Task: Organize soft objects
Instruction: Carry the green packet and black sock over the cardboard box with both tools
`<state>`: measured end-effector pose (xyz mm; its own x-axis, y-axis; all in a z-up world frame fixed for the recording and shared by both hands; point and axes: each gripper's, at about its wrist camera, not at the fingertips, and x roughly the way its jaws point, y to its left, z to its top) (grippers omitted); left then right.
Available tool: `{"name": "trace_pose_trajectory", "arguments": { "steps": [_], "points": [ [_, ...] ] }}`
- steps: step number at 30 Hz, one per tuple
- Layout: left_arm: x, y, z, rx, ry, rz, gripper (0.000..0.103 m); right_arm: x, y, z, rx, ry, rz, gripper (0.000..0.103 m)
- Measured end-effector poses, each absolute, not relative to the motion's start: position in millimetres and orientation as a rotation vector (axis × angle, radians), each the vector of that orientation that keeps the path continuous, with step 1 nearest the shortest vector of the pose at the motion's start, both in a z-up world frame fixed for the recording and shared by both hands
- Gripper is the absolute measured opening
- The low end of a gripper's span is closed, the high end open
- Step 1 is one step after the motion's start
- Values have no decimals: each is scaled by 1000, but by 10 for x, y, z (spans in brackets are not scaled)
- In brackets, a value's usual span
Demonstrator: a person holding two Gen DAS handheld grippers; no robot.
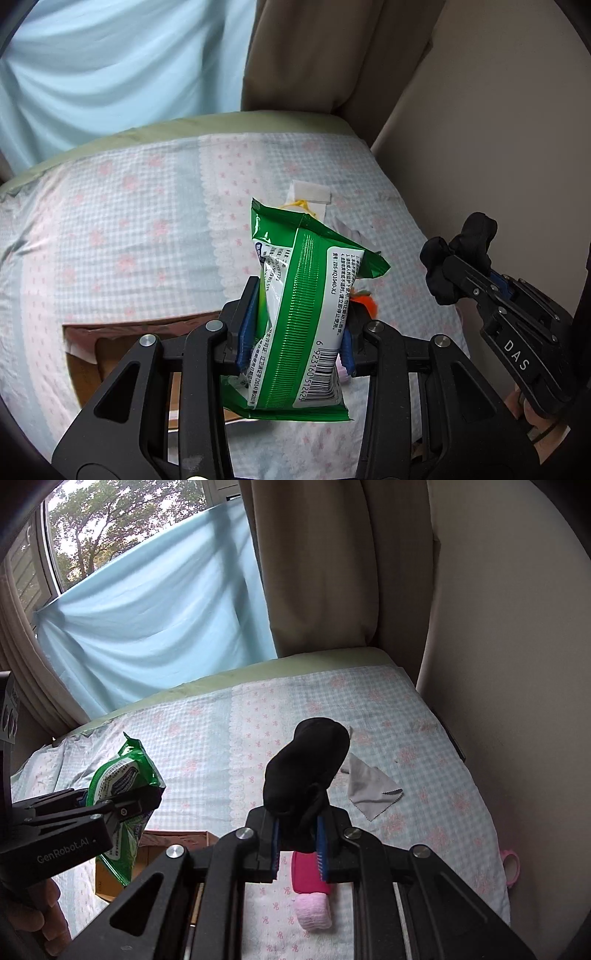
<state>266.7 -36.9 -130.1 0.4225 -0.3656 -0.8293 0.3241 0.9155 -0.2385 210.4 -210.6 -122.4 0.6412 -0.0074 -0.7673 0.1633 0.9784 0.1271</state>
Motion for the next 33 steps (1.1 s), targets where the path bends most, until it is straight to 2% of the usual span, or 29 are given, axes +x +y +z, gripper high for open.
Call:
{"name": "trace_pose_trajectory", "arguments": {
  "steps": [6, 12, 22, 33],
  "points": [
    [2421, 424, -1145, -92, 1021, -339, 33, 1942, -1445, -1017, 185, 878, -5, 14],
    [2255, 1132, -1345, -79, 1053, -235, 33, 1921, -783, -1130, 168, 927, 93, 14],
    [2312, 1848, -2289, -36, 1229, -146, 33, 2110, -107, -2107, 155, 1153, 172, 14],
    [2770, 1908, -3398, 3, 1406, -86, 33, 2672, 287, -3107, 167, 1411, 244, 14]
  ]
}}
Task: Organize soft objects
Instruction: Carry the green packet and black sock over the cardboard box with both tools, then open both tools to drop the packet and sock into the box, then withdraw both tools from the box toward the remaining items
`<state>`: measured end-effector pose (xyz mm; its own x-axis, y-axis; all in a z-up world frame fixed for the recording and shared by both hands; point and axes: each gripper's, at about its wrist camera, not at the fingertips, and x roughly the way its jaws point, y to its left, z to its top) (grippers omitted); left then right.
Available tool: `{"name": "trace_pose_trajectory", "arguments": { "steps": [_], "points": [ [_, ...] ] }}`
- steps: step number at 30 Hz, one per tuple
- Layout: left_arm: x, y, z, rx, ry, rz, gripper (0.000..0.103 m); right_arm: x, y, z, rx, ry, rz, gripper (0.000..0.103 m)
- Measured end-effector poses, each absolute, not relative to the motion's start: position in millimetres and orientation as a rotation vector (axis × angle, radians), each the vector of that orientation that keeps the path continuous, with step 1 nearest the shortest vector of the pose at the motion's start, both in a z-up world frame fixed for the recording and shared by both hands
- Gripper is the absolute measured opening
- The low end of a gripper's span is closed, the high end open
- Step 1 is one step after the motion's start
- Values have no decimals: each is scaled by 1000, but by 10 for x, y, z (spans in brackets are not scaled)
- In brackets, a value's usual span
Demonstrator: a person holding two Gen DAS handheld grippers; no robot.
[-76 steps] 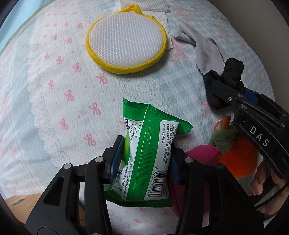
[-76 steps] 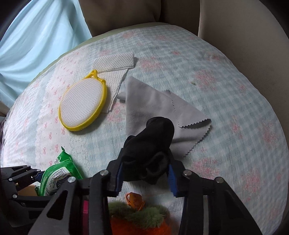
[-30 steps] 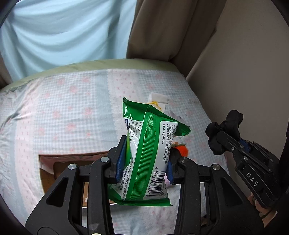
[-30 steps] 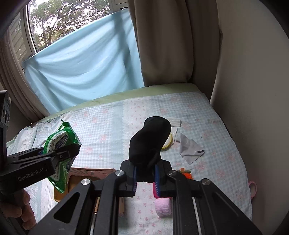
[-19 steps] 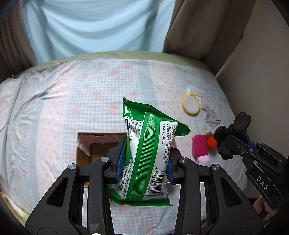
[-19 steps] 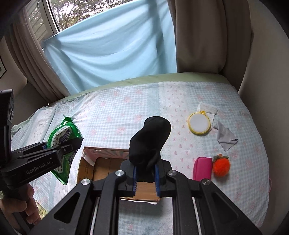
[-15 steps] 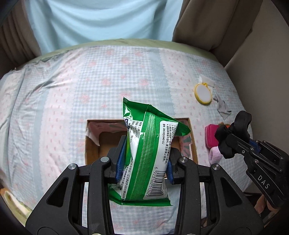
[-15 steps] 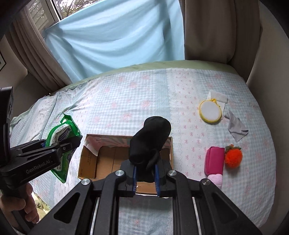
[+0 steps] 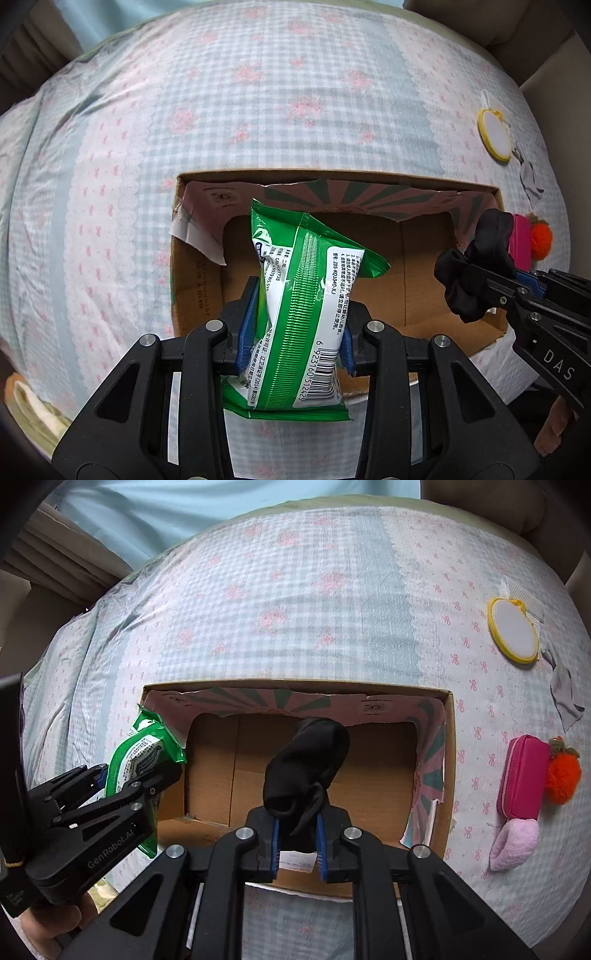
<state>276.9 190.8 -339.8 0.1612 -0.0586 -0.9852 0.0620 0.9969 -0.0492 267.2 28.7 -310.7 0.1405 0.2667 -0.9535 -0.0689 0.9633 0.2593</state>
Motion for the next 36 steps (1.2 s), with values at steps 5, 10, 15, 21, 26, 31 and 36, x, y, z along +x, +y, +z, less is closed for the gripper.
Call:
{"name": "trace_pose_trajectory", "arguments": {
  "steps": [5, 10, 15, 21, 26, 31, 36],
  "points": [
    [2853, 1820, -3760, 48, 1471, -90, 33, 2919, 296, -3495, 176, 1494, 225, 14],
    [2905, 1727, -3967, 59, 1500, -111, 33, 3027, 268, -3773, 208, 1569, 230, 14],
    [2866, 1611, -3984, 131, 1463, -166, 102, 3075, 248, -3911, 169, 1587, 187, 94],
    [2814, 1640, -4050, 109, 1488, -178, 103, 3069, 135, -3933, 224, 1539, 175, 103],
    [2781, 1691, -3963, 97, 1471, -166, 103, 3063, 157, -3931, 223, 1544, 186, 103],
    [2719, 1752, -3749, 101, 1436, -150, 103, 3033, 175, -3757, 230, 1512, 178, 103],
    [2621, 1854, -3377, 66, 1394, -108, 103, 2937, 194, -3339, 221, 1449, 178, 103]
  ]
}}
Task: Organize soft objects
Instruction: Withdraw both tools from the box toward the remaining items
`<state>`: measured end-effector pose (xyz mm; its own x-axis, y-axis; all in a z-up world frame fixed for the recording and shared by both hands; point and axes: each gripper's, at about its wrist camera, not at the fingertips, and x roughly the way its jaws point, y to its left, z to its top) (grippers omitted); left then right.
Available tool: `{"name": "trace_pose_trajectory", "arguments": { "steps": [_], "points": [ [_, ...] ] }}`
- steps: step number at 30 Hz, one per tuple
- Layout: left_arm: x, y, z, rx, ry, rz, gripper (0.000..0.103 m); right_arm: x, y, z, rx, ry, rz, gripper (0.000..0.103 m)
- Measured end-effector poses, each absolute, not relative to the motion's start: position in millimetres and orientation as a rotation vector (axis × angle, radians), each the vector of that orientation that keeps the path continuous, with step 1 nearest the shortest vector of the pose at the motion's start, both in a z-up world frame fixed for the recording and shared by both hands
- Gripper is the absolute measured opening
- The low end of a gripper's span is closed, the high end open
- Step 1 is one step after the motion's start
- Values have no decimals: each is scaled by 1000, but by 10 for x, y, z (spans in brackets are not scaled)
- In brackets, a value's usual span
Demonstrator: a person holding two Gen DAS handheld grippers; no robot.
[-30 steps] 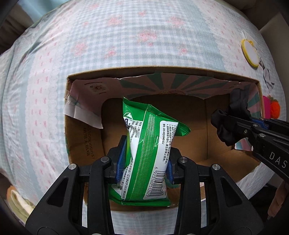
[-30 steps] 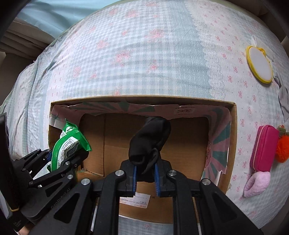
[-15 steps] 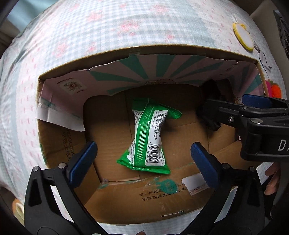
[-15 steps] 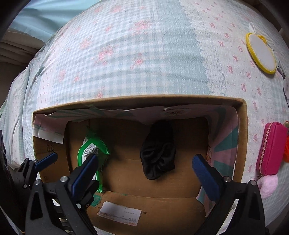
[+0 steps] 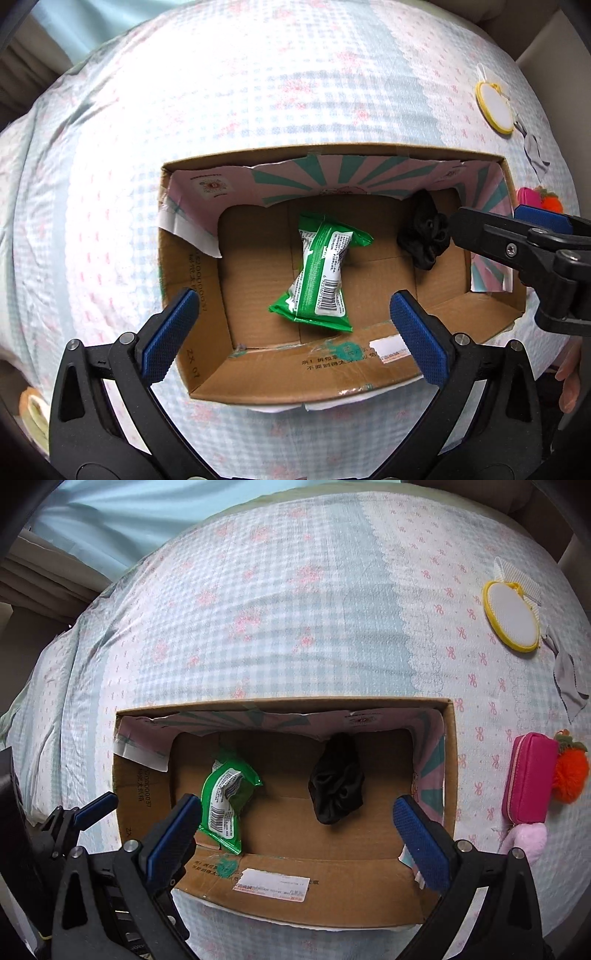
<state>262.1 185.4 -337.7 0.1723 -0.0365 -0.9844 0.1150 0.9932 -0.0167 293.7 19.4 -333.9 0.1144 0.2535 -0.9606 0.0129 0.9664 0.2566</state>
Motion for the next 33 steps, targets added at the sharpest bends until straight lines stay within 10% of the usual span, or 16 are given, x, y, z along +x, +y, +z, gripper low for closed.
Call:
{"name": "trace_pose_trajectory", "arguments": {
  "steps": [20, 33],
  "points": [
    [1650, 1986, -1226, -52, 1028, -47, 103, 1849, 31, -1097, 86, 1019, 136, 103],
    [1363, 1092, -730, -4, 893, -158, 103, 1171, -902, -469, 101, 804, -77, 103]
  ]
}}
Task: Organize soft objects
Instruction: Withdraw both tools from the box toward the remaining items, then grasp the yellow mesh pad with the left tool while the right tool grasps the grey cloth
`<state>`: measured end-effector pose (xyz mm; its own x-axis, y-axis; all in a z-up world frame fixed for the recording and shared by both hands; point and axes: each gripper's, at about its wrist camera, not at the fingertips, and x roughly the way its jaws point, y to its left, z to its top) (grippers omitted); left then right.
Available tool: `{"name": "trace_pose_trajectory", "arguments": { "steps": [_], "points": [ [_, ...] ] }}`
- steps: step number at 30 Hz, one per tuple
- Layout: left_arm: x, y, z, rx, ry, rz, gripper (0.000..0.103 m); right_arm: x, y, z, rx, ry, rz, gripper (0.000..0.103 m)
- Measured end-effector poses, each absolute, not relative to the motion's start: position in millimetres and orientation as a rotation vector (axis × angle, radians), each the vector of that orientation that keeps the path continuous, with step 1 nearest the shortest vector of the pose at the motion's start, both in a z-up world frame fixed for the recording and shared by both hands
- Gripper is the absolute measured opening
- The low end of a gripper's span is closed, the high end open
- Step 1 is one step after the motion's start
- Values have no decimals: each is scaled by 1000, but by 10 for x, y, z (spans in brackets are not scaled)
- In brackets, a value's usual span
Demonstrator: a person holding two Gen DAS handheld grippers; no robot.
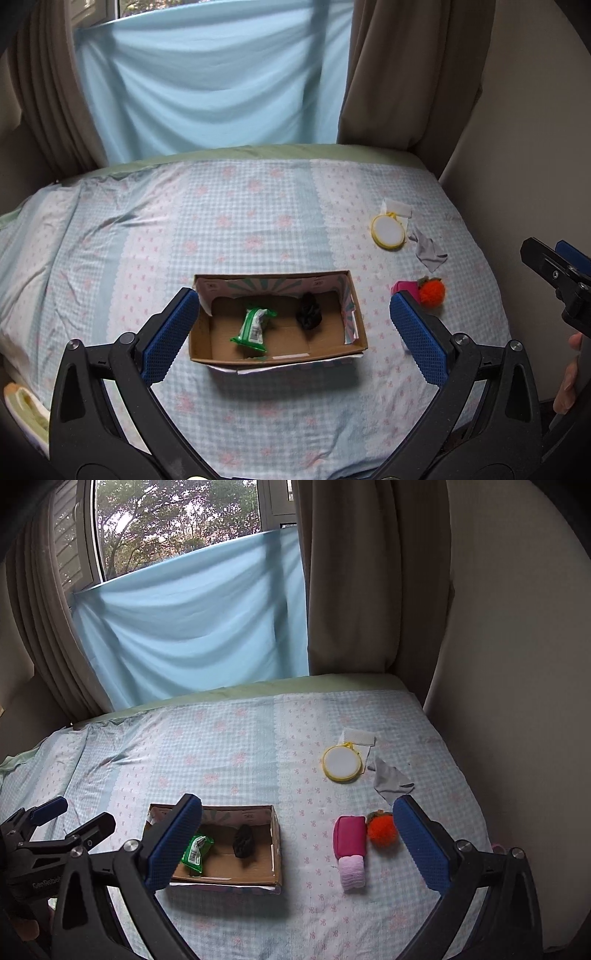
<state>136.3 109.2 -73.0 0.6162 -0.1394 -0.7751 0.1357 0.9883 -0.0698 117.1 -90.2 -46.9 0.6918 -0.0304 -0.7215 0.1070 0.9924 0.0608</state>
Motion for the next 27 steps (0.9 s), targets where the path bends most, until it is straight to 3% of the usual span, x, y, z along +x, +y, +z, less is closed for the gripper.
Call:
{"name": "trace_pose_trajectory", "arguments": {
  "steps": [8, 16, 27],
  "points": [
    [1484, 394, -705, 3, 867, -202, 103, 1095, -1657, -420, 107, 758, -109, 103],
    [1733, -309, -1018, -12, 925, -200, 103, 1368, -2379, -601, 103, 784, -85, 103],
    [2575, -1198, -1778, 42, 980, -233, 103, 1988, -3147, -1368, 85, 841, -51, 103]
  ]
}}
